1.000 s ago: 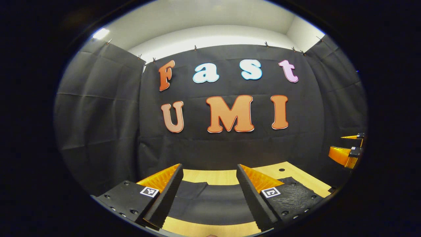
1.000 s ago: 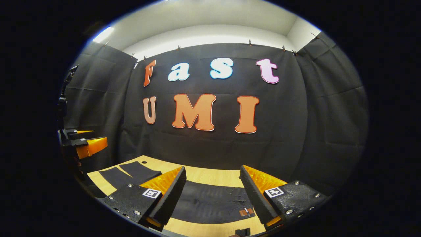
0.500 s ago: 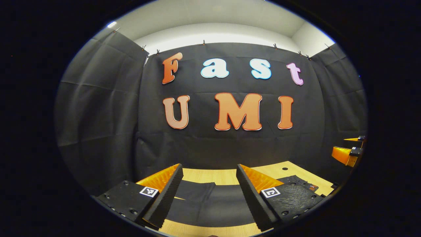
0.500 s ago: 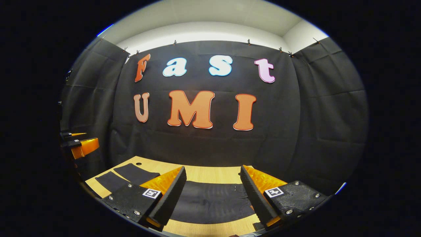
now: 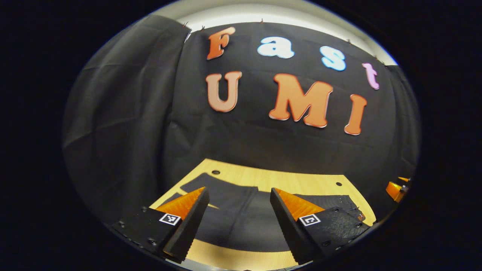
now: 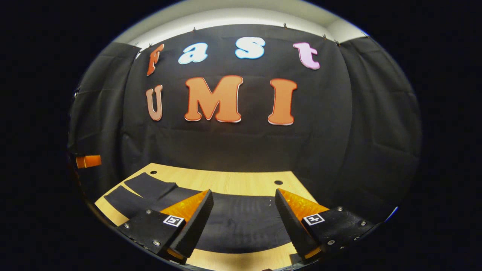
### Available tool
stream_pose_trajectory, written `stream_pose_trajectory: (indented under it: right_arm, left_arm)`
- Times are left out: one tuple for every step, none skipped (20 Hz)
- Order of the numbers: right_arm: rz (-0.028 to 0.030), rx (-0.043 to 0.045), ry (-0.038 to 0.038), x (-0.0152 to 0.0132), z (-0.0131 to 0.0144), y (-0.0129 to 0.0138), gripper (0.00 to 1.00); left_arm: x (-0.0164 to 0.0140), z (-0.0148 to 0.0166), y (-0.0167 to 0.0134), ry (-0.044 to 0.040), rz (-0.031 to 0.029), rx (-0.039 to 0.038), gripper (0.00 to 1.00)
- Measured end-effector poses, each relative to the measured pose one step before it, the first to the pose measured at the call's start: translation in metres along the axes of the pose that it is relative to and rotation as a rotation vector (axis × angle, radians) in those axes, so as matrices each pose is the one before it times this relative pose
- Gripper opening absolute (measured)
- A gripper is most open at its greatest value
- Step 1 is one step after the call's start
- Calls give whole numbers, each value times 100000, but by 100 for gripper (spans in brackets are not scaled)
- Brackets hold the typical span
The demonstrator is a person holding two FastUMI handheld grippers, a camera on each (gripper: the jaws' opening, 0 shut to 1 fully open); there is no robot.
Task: Grasp the waist and the cuffs of the jeans and fold them to make the two legs overlap; first hold the waist and fold one-third of the jeans toward the cuffs, then hold the cuffs and fold the remaining one-third in the same direction to finish folding.
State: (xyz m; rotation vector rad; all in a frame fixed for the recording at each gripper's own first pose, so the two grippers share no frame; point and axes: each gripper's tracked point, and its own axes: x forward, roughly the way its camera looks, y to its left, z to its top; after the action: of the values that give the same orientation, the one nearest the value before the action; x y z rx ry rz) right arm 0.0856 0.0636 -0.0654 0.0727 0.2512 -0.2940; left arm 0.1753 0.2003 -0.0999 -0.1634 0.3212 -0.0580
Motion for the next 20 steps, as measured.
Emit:
stream_pose_trajectory:
  right_arm:
    - [-42, 261, 2247, 870, -692, -504, 99]
    - [154, -278, 2234, 743, -593, -399, 99]
    - [483, -309, 2463, 593, -670, -280, 99]
    - [511, -15, 3502, 692, -825, -246, 99]
    - [771, 774, 3534, 802, -935, -180, 99]
    - [1526, 1457, 4014, 674, -887, -23, 99]
    - [1228, 2142, 3888, 621, -930, -153, 99]
    - [834, 2218, 3162, 529, -638, -204, 99]
    - [-258, 1930, 3061, 787, -865, -486, 99]
    - [-1105, 1870, 3157, 604, -662, -694, 99]
    - [-1355, 2014, 3165, 383, -607, -550, 99]
    - [-1251, 2449, 3670, 391, -941, -592, 99]
    - [-1607, 2172, 2797, 462, -530, -504, 99]
    - [-2640, 2968, 3347, 470, -456, -658, 99]
    - [-2686, 3241, 3912, 451, -584, -743, 98]
    - [-2173, 3272, 3838, 532, -786, -323, 98]
    - [-1960, 2673, 3817, 608, -489, -248, 98]
    - [-1695, 2176, 3112, 412, -564, -241, 98]
    - [-1203, 1953, 1872, 444, -265, -92, 98]
    - [-1462, 1765, 1677, 308, -231, -125, 97]
  left_arm:
    - [1007, -721, 1072, 2546, 2607, -1207, 97]
    - [1050, -666, 653, 2608, 2621, -472, 96]
    - [512, -734, 221, 2773, 1969, -686, 96]
    - [542, -861, 303, 3648, 1715, -1095, 96]
    - [725, -779, 389, 3266, 1673, -1834, 96]
    - [477, -758, 366, 3987, 1742, -2184, 96]
    - [618, -868, 358, 3837, 1234, -2570, 96]
    - [581, -833, 406, 4005, 1444, -2853, 96]
    - [396, -712, 541, 3163, 1711, -2178, 96]
    - [546, -648, 684, 3558, 2382, -1758, 96]
    - [631, -727, 1198, 4021, 3004, -1161, 96]
    - [781, -678, 867, 5275, 3153, -1050, 96]
    - [1123, -436, 819, 4005, 1600, -1511, 96]
    - [967, -347, 502, 4290, 550, -2325, 96]
    - [792, -304, 821, 4193, -52, -2425, 96]
    - [855, 94, 722, 3429, 147, -2931, 97]
    - [710, -17, 1169, 3789, 900, -2339, 97]
    - [939, 386, 777, 2792, 1539, -2365, 96]
    - [1090, 122, 526, 3045, 1175, -1484, 97]
    - [1175, 262, 292, 2756, 940, -1989, 96]
